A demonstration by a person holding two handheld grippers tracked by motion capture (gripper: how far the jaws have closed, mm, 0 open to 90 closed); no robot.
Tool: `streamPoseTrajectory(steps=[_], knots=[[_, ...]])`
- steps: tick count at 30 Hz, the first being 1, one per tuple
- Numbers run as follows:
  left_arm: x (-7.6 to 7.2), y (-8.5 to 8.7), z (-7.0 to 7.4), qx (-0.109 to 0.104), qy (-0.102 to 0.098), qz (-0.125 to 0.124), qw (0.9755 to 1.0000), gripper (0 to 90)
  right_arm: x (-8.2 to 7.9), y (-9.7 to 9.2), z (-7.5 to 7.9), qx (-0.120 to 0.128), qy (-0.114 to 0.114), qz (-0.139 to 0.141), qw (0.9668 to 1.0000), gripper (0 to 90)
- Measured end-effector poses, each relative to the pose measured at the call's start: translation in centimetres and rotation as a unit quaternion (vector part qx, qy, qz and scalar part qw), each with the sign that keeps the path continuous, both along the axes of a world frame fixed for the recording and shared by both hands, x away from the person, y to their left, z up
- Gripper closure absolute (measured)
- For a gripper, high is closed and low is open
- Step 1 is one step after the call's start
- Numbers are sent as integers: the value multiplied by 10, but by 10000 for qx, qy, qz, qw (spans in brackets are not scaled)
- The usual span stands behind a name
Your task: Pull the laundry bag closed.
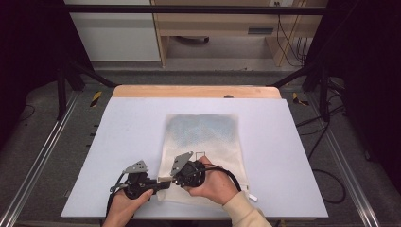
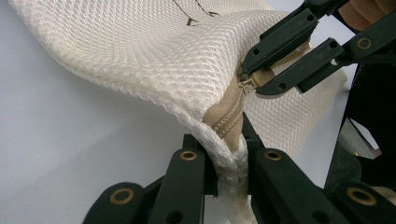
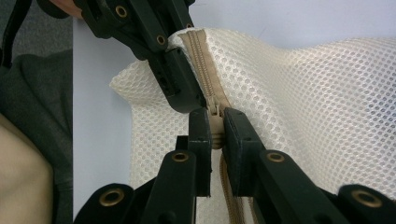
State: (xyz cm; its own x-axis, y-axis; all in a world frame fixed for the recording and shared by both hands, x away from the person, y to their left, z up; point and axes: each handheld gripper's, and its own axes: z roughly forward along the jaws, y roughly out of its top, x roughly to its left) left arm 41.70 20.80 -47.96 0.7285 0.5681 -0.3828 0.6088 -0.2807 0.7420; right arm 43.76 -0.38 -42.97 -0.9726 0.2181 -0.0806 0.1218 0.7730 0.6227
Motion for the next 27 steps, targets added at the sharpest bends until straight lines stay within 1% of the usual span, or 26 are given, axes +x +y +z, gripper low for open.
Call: streamPoseTrajectory(steps=[7,10,16,19,20,27], knots=[[-1,-1,1,-2,-25,-16,10000,842,-1,-2,1,33,-7,-35,10000,821],[-1,-3,0,69,-32,-25,10000,842,-2,-2,0,-18,-34,-48,10000,821],[-3,-7,0,148,-81,-62,9998,841,-2,-5,-1,34,48,-94,9999,821],[-3,-8,-1,154,-83,-83,9998,841,-2,-6,-1,2,48,-96,9999,821],[-4,-9,0,148,-99,-74,9998,842,-3,-7,-1,49,63,-106,9999,821],[-4,-9,0,117,-130,-76,9998,841,-3,-11,1,47,70,-124,9999,821]])
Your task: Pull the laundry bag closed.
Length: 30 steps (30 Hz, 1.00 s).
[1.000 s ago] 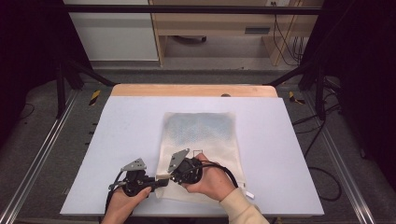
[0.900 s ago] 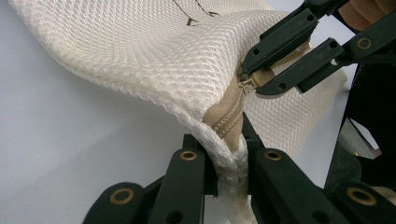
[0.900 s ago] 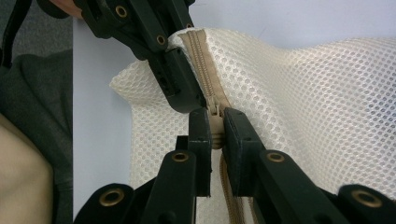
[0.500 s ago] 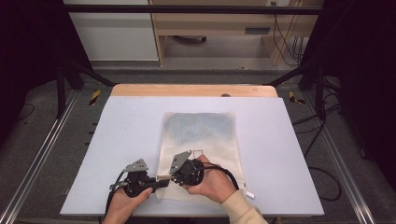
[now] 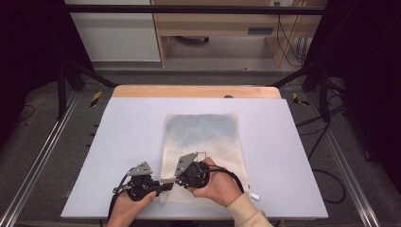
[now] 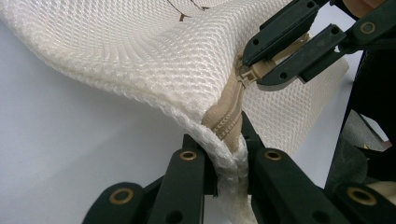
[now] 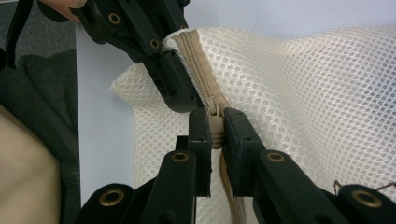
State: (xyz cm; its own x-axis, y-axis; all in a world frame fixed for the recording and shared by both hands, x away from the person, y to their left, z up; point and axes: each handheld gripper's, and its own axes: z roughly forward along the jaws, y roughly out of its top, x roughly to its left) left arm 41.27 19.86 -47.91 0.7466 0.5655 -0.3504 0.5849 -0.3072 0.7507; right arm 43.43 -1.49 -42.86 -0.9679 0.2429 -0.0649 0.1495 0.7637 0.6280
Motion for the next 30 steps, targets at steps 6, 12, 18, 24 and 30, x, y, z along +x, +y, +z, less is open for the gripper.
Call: streamPoseTrajectory(steps=[6,12,18,24,30], knots=[[0,-1,0,-29,-5,-17,10000,840,0,-4,1,-11,26,-53,10000,821],[0,0,2,-46,4,-4,10000,841,0,-8,1,-62,8,-90,9999,821],[0,0,1,-45,22,-14,10000,841,1,-15,1,-51,39,-160,9999,821],[-1,-2,1,-52,17,-36,10000,841,1,-18,2,-53,48,-176,9998,821],[-2,-3,0,-12,-18,-30,10000,841,1,-26,5,-111,16,-242,9996,821]])
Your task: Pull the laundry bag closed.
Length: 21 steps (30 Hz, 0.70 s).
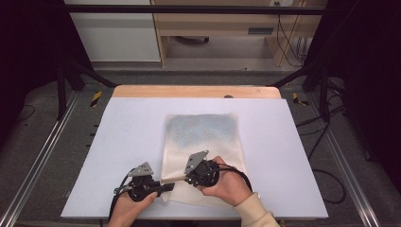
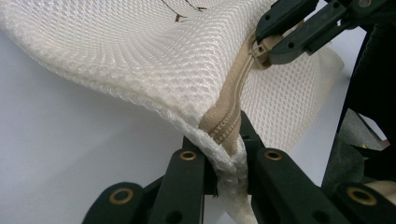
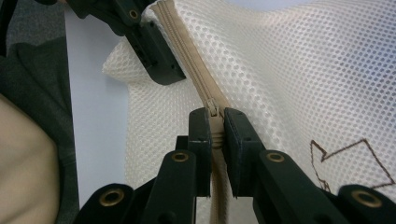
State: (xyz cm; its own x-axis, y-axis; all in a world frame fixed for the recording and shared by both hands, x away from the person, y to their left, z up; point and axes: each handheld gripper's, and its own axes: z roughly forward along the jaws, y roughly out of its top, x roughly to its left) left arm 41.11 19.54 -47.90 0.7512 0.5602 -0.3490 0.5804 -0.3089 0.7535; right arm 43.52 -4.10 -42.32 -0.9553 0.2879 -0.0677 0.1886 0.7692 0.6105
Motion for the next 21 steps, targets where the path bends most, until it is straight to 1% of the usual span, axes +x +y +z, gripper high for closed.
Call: streamPoseTrajectory(steps=[1,2,12,18,21], knots=[[0,-1,0,-26,13,-13,10000,841,0,-2,0,22,14,-12,10000,821],[0,-1,-1,-10,-7,-26,10000,841,0,-3,0,49,32,-19,10000,821],[-1,-3,-2,-6,-2,-55,10000,840,-1,-10,1,29,34,-74,10000,821],[-2,-5,-2,-7,-10,-77,10000,840,-3,-16,2,74,47,-112,9999,821],[-2,-6,-2,-5,-43,-76,10000,840,-3,-20,3,52,29,-136,9999,821]])
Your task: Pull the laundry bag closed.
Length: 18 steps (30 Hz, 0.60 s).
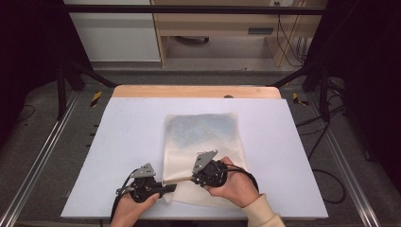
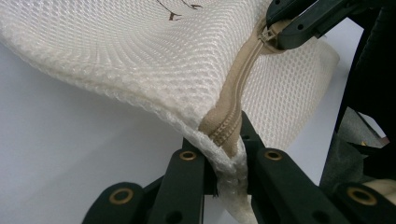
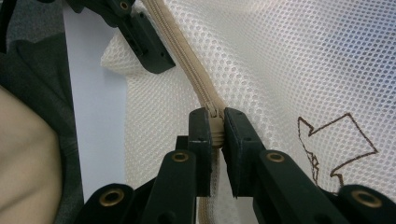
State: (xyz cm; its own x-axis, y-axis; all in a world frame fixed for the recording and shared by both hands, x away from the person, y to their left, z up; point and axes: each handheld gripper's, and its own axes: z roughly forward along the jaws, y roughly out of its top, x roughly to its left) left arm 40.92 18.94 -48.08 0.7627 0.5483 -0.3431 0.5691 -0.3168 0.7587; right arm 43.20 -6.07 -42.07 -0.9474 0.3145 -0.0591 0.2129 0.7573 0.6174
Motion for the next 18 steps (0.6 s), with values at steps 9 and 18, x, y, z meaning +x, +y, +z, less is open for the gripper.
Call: streamPoseTrajectory(steps=[9,18], knots=[[-1,-3,-1,30,-14,-12,10000,840,-1,-6,0,27,7,-73,10000,821],[0,-6,-2,52,-43,-9,10000,841,-1,-10,-1,36,7,-88,10000,821]])
